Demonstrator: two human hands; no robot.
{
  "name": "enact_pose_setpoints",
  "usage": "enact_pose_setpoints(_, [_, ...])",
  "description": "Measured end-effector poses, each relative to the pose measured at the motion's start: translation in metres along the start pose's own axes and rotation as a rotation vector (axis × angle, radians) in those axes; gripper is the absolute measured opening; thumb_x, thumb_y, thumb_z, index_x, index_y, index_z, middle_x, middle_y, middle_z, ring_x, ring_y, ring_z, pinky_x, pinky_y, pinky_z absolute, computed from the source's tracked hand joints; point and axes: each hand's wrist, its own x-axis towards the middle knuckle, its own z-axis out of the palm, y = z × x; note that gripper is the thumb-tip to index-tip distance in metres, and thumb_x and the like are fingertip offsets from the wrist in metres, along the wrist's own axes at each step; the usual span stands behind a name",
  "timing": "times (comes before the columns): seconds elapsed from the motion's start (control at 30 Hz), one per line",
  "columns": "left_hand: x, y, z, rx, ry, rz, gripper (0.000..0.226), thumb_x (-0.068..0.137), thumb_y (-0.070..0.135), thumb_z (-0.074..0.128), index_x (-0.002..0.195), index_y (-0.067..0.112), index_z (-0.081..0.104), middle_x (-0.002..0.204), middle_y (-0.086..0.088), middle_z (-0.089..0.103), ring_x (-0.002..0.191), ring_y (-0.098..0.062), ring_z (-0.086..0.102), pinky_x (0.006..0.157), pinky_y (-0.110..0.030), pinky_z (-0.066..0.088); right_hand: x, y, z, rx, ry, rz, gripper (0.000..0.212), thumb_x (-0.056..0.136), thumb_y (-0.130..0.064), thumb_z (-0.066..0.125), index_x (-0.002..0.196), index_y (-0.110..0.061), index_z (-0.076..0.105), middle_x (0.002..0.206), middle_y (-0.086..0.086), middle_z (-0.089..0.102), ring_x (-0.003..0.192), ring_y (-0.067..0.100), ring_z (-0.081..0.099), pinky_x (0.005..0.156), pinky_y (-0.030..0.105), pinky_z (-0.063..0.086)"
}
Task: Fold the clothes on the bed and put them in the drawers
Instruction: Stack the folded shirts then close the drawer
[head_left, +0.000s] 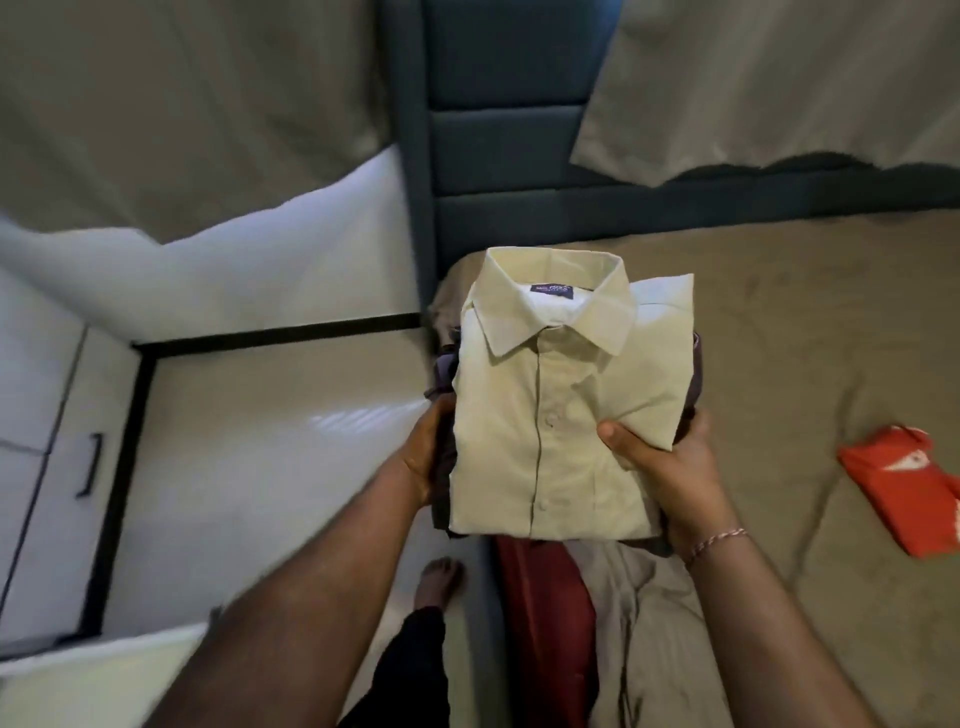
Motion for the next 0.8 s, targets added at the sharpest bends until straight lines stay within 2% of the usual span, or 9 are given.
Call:
enact_pose_setpoints(0.1, [-0.033, -0.010, -0.057, -0.118, 0.059, 0.025, 0.032, 0.099, 0.041, 0.057, 0.089, 0.012, 0.065, 0.068, -0.009, 0.065, 0.061, -0.024, 0.063, 0.065, -0.033, 0.048, -0.028, -0.007, 0.043, -0.056, -0.103, -0.024, 0.115, 0.048, -0.038, 0.102, 0.143, -0.027, 0.039, 0.127, -0.014, 0.062, 0.096, -0.003, 0.070, 0.064, 0.017, 0.058])
enact_pose_setpoints(0.17, [-0.072, -0.032, -0.099, -0.209, 0.060, 0.069, 0.039, 0.087, 0.045, 0.072, 0.101, 0.009, 0.067, 0.083, -0.014, 0.065, 0.075, -0.028, 0.060, 0.075, -0.037, 0.049, -0.064, -0.003, 0.073, -0.075, -0.205, -0.054, 0.117, 0.047, -0.039, 0.100, 0.145, -0.029, 0.037, 0.126, -0.015, 0.061, 0.098, 0.001, 0.068, 0.059, 0.015, 0.056])
enact_pose_setpoints(0.27, [-0.136, -0.069, -0.140, -0.352, 0.038, 0.159, 0.082, 0.052, 0.049, 0.090, 0.119, 0.008, 0.066, 0.106, -0.020, 0.062, 0.093, -0.034, 0.059, 0.098, -0.045, 0.046, -0.115, 0.000, 0.096, -0.106, -0.347, -0.086, 0.113, 0.044, -0.044, 0.101, 0.137, -0.037, 0.038, 0.124, -0.017, 0.060, 0.101, 0.002, 0.066, 0.055, 0.014, 0.055])
enact_pose_setpoints(0.37, [-0.204, -0.114, -0.186, -0.435, 0.086, 0.224, 0.106, 0.035, 0.064, 0.096, 0.122, 0.008, 0.073, 0.122, -0.021, 0.071, 0.111, -0.038, 0.066, 0.110, -0.049, 0.047, -0.178, 0.011, 0.118, -0.182, -0.468, -0.121, 0.115, 0.034, -0.057, 0.102, 0.129, -0.044, 0.039, 0.121, -0.019, 0.062, 0.095, -0.001, 0.071, 0.058, 0.017, 0.057])
enact_pose_setpoints(0.47, [-0.267, -0.157, -0.240, -0.547, 0.116, 0.284, 0.099, 0.032, 0.065, 0.099, 0.114, 0.012, 0.081, 0.119, -0.018, 0.075, 0.098, -0.033, 0.075, 0.089, -0.045, 0.062, -0.243, 0.022, 0.149, -0.270, -0.587, -0.118, 0.129, 0.029, -0.063, 0.101, 0.138, -0.036, 0.039, 0.131, -0.011, 0.061, 0.110, 0.014, 0.067, 0.078, 0.039, 0.062])
enact_pose_setpoints(0.6, [-0.329, -0.205, -0.296, -0.659, 0.183, 0.381, 0.087, 0.030, 0.067, 0.100, 0.098, 0.016, 0.085, 0.107, -0.013, 0.078, 0.091, -0.029, 0.077, 0.086, -0.041, 0.060, -0.308, 0.039, 0.186, -0.354, -0.726, -0.116, 0.116, 0.029, -0.068, 0.100, 0.122, -0.053, 0.033, 0.125, -0.015, 0.059, 0.106, 0.013, 0.064, 0.072, 0.033, 0.057])
enact_pose_setpoints(0.67, [-0.355, -0.230, -0.322, -0.715, 0.192, 0.432, 0.082, 0.038, 0.066, 0.099, 0.103, 0.017, 0.085, 0.111, -0.013, 0.078, 0.095, -0.029, 0.077, 0.086, -0.042, 0.061, -0.339, 0.051, 0.206, -0.393, -0.786, -0.123, 0.116, 0.027, -0.070, 0.099, 0.121, -0.054, 0.033, 0.123, -0.018, 0.056, 0.105, 0.013, 0.061, 0.076, 0.037, 0.057])
enact_pose_setpoints(0.73, [-0.379, -0.258, -0.349, -0.761, 0.204, 0.470, 0.080, 0.044, 0.064, 0.098, 0.108, 0.017, 0.083, 0.117, -0.012, 0.077, 0.099, -0.029, 0.076, 0.089, -0.043, 0.060, -0.372, 0.063, 0.225, -0.419, -0.843, -0.117, 0.118, 0.030, -0.070, 0.098, 0.127, -0.051, 0.034, 0.116, -0.022, 0.053, 0.099, 0.009, 0.057, 0.064, 0.032, 0.056])
enact_pose_setpoints(0.8, [-0.403, -0.287, -0.383, -0.816, 0.267, 0.505, 0.072, 0.032, 0.056, 0.102, 0.090, 0.017, 0.086, 0.095, -0.010, 0.079, 0.081, -0.025, 0.077, 0.078, -0.037, 0.062, -0.407, 0.078, 0.248, -0.443, -0.925, -0.094, 0.113, 0.040, -0.061, 0.098, 0.132, -0.052, 0.034, 0.110, -0.025, 0.048, 0.093, 0.007, 0.053, 0.043, 0.022, 0.052])
